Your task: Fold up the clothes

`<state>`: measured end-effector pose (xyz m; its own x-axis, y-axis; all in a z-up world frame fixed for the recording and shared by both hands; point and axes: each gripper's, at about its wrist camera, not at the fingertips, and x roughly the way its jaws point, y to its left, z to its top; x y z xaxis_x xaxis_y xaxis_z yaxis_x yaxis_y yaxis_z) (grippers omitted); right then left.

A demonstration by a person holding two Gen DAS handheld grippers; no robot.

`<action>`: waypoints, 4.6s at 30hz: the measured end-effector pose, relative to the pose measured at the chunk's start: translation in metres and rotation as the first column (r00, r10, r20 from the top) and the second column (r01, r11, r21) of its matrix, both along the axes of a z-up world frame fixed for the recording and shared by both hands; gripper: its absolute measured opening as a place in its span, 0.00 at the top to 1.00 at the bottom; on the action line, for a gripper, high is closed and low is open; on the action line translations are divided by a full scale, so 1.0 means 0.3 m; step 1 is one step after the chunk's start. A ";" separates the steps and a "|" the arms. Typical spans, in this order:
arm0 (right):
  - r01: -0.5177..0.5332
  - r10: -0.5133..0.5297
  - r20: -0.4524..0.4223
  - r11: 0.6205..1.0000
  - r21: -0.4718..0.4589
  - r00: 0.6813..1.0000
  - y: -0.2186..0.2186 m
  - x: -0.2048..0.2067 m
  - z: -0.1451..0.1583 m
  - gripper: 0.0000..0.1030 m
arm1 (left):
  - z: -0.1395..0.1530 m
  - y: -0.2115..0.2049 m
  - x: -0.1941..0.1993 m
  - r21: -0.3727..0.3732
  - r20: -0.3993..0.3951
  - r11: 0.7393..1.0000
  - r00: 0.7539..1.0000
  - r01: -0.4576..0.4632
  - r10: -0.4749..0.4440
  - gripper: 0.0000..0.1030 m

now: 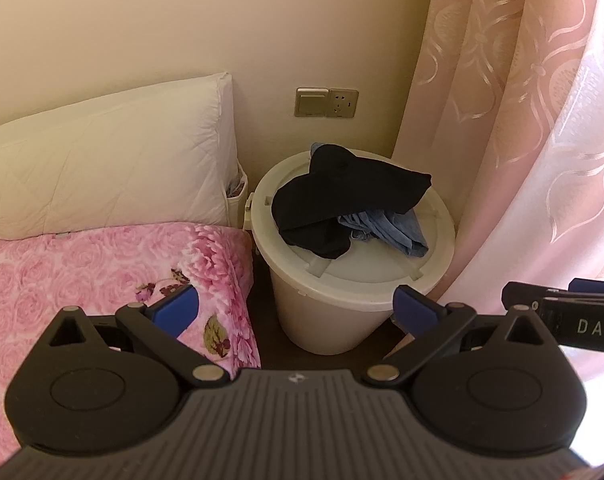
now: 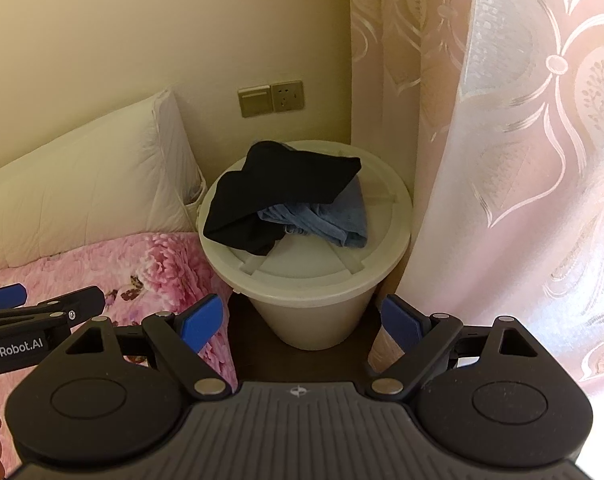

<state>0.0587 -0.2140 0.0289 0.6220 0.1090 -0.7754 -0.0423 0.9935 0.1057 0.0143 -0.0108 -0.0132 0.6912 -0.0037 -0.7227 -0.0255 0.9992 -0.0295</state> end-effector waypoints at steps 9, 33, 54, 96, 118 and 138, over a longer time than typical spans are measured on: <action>-0.002 0.002 -0.008 1.000 -0.007 1.000 0.006 0.041 -0.002 0.14 | 0.005 0.026 0.019 -0.013 -0.005 1.000 1.000 -0.002 0.002 0.01; 0.017 -0.018 -0.024 1.000 -0.015 1.000 0.060 0.080 -0.001 0.14 | -0.018 0.092 0.079 -0.025 -0.027 1.000 1.000 0.011 -0.012 0.01; 0.026 -0.027 -0.072 0.999 -0.020 0.997 0.122 0.157 -0.046 0.14 | -0.049 0.190 0.156 -0.007 -0.062 1.000 0.998 0.001 -0.001 0.01; 0.273 -0.151 -0.333 0.893 0.358 0.931 -0.272 1.155 -0.677 0.14 | -0.617 0.108 1.130 -0.392 -0.333 0.890 0.938 -0.232 0.098 0.01; 0.167 -0.047 -0.268 0.881 0.444 0.962 -0.204 1.270 -0.659 0.81 | -0.705 0.266 1.143 -0.701 -0.435 0.493 0.856 -0.516 0.278 0.94; -0.660 0.495 0.441 0.488 0.572 0.749 0.224 1.178 0.176 0.88 | -0.158 0.510 0.687 -0.810 0.004 0.463 0.787 -0.360 0.617 0.98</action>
<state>0.4122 -0.1468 0.0818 0.3414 0.9186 -0.1991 -0.6798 0.3876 0.6226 0.2205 0.1422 -0.0606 0.9078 -0.0347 -0.4180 -0.3645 0.4278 -0.8271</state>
